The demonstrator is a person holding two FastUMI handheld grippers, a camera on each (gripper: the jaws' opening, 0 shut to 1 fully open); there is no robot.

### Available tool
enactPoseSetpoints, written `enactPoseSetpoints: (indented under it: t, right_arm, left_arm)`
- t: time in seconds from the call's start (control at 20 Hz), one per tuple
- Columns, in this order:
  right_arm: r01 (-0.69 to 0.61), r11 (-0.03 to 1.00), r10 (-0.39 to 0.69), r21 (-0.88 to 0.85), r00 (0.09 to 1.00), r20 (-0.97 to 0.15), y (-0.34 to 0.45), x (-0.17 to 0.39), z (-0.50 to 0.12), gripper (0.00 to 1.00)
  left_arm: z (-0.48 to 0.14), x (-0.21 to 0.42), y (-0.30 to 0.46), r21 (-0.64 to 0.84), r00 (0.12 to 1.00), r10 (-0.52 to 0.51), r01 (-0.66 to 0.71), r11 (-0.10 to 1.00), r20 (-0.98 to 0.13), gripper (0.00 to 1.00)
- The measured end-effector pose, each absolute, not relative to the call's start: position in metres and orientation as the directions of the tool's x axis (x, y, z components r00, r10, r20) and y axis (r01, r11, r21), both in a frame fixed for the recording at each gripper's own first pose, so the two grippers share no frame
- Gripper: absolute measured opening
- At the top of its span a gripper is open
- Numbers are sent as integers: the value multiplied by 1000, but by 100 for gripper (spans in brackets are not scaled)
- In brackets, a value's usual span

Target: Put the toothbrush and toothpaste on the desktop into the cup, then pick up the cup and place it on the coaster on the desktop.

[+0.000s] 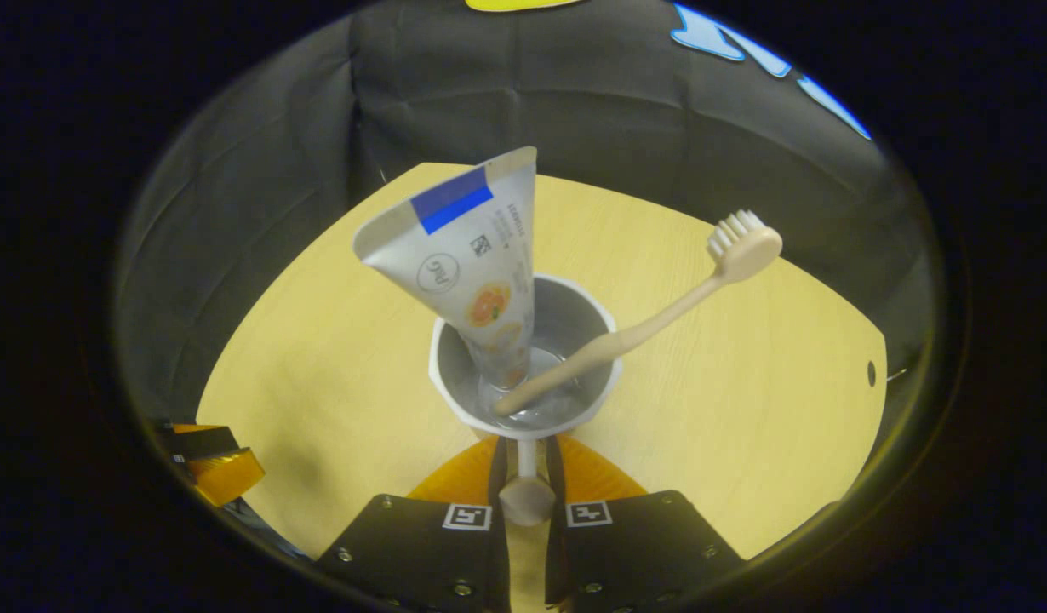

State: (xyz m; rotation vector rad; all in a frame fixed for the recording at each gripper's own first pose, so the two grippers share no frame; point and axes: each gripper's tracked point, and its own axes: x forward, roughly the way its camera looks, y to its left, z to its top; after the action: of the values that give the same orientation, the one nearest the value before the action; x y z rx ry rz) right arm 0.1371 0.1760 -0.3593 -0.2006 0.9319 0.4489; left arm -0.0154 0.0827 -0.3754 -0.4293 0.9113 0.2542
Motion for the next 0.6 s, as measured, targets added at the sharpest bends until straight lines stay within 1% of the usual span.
enactPoseSetpoints:
  t: [0.4, 0.5, 0.55, 0.6]
  right_arm:
    - [-463, 886, 237, -30, 507, -828, 201, 138, -378, 17]
    - [-461, 887, 234, -34, 510, -828, 209, 136, -374, 17]
    - [-463, 885, 233, -38, 512, -827, 210, 135, -372, 20]
    - [-466, 884, 232, -42, 514, -826, 212, 132, -374, 17]
  left_arm:
    - [-369, -25, 95, -245, 580, 55, -426, 871, -813, 79]
    - [-369, -26, 97, -244, 578, 58, -430, 869, -814, 79]
    - [-369, -26, 97, -243, 577, 60, -433, 868, -815, 79]
    - [-369, -25, 97, -242, 576, 60, -433, 868, -815, 79]
